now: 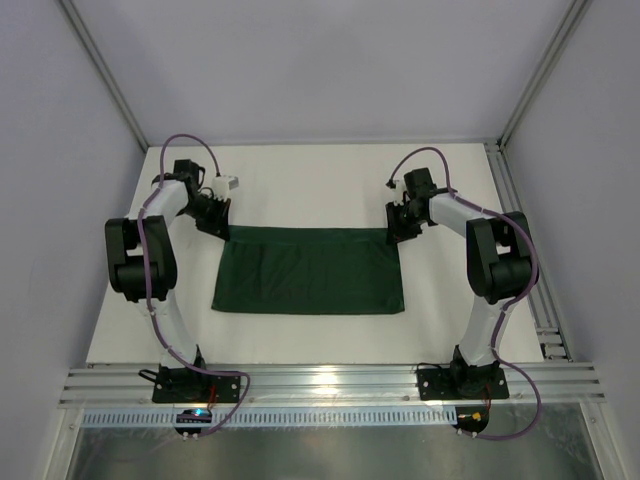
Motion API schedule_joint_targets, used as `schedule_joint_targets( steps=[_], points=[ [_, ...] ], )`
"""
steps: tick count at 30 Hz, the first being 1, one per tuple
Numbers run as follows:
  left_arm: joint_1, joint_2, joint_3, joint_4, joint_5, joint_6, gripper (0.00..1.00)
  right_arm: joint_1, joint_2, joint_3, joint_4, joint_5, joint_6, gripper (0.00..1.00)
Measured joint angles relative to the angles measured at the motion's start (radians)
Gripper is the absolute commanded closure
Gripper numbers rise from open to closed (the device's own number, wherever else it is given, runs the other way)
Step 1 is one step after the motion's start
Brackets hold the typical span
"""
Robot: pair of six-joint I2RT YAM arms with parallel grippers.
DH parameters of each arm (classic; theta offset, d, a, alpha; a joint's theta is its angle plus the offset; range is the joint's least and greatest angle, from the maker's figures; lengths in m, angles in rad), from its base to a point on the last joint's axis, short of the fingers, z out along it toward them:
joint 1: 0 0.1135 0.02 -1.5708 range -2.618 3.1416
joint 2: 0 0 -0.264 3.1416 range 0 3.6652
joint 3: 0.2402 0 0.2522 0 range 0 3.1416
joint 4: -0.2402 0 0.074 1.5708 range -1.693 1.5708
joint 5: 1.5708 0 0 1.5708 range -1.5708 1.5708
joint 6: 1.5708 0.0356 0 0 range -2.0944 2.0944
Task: Fold the napkin into a case and place the utensils inside
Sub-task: Smooth out the rectangle-folded napkin at the center of the board.
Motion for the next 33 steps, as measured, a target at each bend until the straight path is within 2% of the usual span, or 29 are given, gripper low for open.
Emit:
schedule_joint_targets(
  steps=[1,6,33],
  points=[
    [0.000,0.000,0.000,-0.001,0.000,0.000,1.00,0.000,0.000,0.000,0.002,-0.002,0.000,0.74],
    [0.000,0.000,0.000,-0.002,0.000,0.000,1.00,0.000,0.006,0.001,0.007,-0.005,0.000,0.96],
    [0.025,-0.023,0.008,-0.022,0.066,-0.019,1.00,-0.013,-0.050,-0.001,0.063,0.008,0.023,0.96]
  ],
)
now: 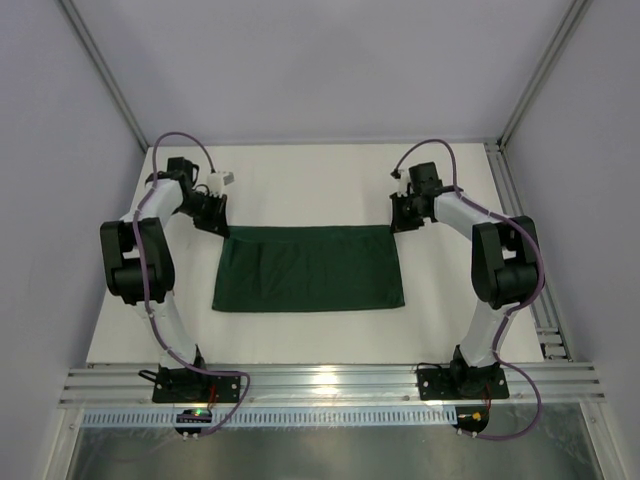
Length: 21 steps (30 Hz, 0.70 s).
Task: Fold the napkin into a case and place the utensils inside
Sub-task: Smooth out the rectangle-folded napkin at the center of the board.
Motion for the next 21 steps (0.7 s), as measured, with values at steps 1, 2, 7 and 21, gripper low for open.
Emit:
schedule_joint_targets(
  steps=[1,2,7,21],
  points=[
    [0.000,0.000,0.003,0.000,0.004,-0.003,1.00,-0.004,0.000,0.000,0.002,0.000,0.003,0.96],
    [0.000,0.000,0.008,0.000,0.006,-0.006,1.00,-0.009,0.000,0.000,0.005,0.000,0.006,0.96],
    [0.000,0.001,0.042,0.000,0.015,-0.010,1.00,-0.026,0.000,0.002,0.014,-0.001,0.013,0.96],
    [0.000,0.003,0.110,0.026,0.010,-0.029,1.00,-0.035,0.005,0.089,0.019,-0.014,0.027,0.96]
  ],
)
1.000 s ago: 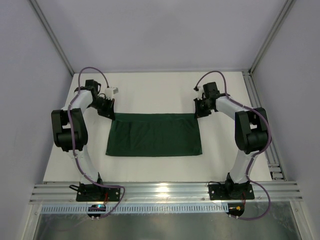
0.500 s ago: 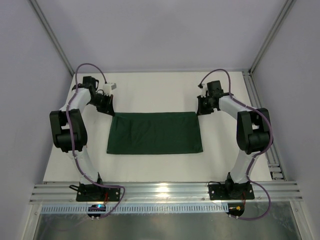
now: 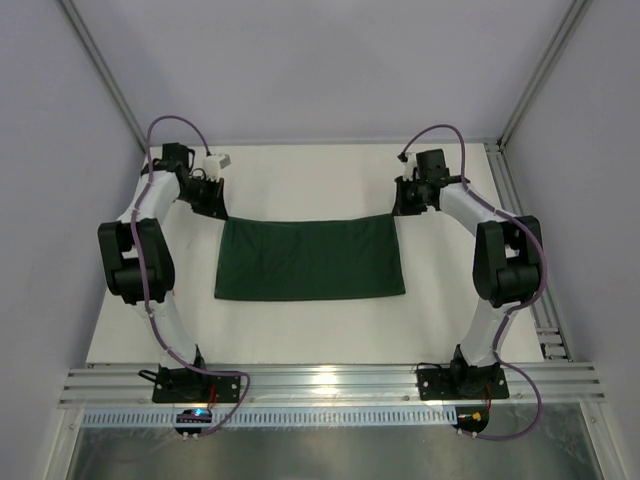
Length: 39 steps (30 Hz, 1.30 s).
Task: Fold the napkin into a case and place the utensils inside
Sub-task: Smooth out the rectangle-folded napkin at the center of the board.
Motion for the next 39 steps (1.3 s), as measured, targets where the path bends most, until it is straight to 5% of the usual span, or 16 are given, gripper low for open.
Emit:
schedule_joint_targets(
  steps=[14,21,24,32,39],
  points=[
    [0.000,0.017,0.001,0.050,-0.049,-0.013,1.00,-0.038,0.084,0.051,-0.003,-0.014,0.011,0.96],
    [0.000,0.076,0.037,0.057,-0.050,-0.022,1.00,-0.038,0.145,0.110,-0.019,-0.050,0.009,0.68],
    [0.000,0.098,0.045,0.059,-0.051,-0.029,1.00,-0.038,0.179,0.132,-0.042,-0.058,0.006,0.66],
    [0.000,0.105,0.045,0.064,-0.055,-0.029,1.00,-0.038,0.221,0.149,-0.077,-0.082,0.007,0.71],
    [0.000,0.105,0.045,0.064,-0.060,-0.029,1.00,-0.038,0.224,0.149,-0.092,-0.096,0.009,0.89]
  ],
)
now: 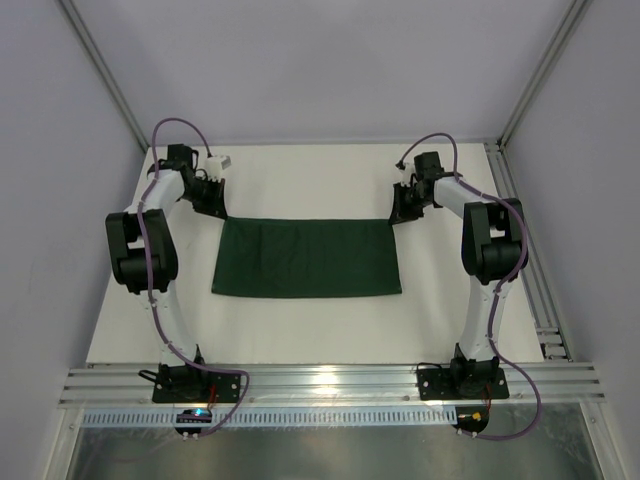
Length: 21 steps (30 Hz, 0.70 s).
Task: Fold the napkin into a case and place the utensils inside
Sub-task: Smooth out the rectangle-folded napkin at the center of the board.
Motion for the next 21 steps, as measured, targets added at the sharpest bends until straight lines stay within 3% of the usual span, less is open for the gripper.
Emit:
schedule_joint_targets(
  steps=[4,21],
  points=[
    [0.000,0.000,0.000,0.000,0.000,0.000,1.00,0.000,0.000,0.000,-0.003,-0.004,0.002,0.96],
    [0.000,0.000,0.011,0.000,-0.008,0.000,1.00,0.000,-0.007,0.000,0.039,-0.008,0.016,0.96]
  ],
)
